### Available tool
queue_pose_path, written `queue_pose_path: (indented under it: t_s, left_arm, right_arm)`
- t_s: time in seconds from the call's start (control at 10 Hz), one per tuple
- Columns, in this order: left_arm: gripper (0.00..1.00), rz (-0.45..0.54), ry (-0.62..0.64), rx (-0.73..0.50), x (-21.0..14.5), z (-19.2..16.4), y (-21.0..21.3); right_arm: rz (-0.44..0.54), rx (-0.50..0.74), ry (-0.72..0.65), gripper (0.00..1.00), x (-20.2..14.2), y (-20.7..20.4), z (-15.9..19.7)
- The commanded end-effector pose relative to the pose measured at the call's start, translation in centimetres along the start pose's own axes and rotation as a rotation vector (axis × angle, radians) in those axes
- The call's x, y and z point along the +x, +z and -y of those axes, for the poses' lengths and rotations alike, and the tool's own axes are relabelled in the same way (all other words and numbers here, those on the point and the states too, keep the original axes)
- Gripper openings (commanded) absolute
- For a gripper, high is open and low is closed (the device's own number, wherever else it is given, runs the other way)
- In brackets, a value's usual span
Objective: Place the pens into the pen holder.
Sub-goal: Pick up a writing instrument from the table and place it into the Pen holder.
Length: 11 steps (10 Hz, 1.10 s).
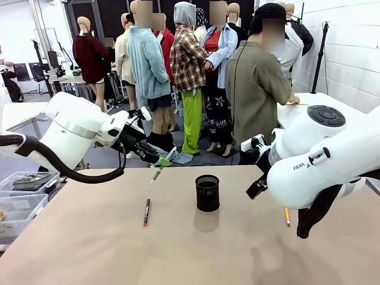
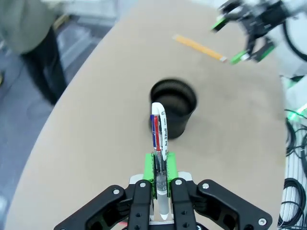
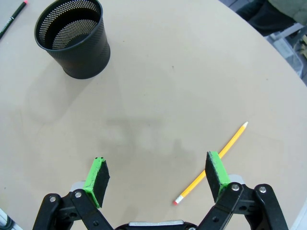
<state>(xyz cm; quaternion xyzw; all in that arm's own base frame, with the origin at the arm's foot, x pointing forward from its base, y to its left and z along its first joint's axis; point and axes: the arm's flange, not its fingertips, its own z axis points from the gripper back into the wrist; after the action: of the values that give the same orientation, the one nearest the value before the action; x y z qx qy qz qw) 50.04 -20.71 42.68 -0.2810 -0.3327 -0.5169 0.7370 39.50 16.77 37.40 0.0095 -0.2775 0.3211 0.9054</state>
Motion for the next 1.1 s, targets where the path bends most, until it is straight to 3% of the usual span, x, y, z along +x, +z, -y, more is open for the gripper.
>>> queue_pose_path:
  t_s: [0.0, 0.2, 0.6, 1.0]
  left_arm:
    - [0.00, 0.099, -0.033, -0.135, -1.2, -1.0, -0.7]
    - [0.00, 0.160, -0.079, -0.166, 1.5, 0.0, -2.1]
    - [0.00, 0.118, -0.150, -0.193, 7.0, 0.6, -8.0]
    - [0.00, 0.094, -0.125, -0.179, 9.5, -0.6, -12.6]
  right_arm:
    - [-0.001, 0.001, 0.000, 1.00, 0.0, 0.0, 0.0]
    - [-0.001, 0.001, 0.000, 1.00, 0.0, 0.0, 0.0]
    - [-0.001, 0.001, 0.000, 1.00, 0.0, 0.0, 0.0]
    - [-0.001, 0.001, 0.000, 1.00, 0.0, 0.0, 0.0]
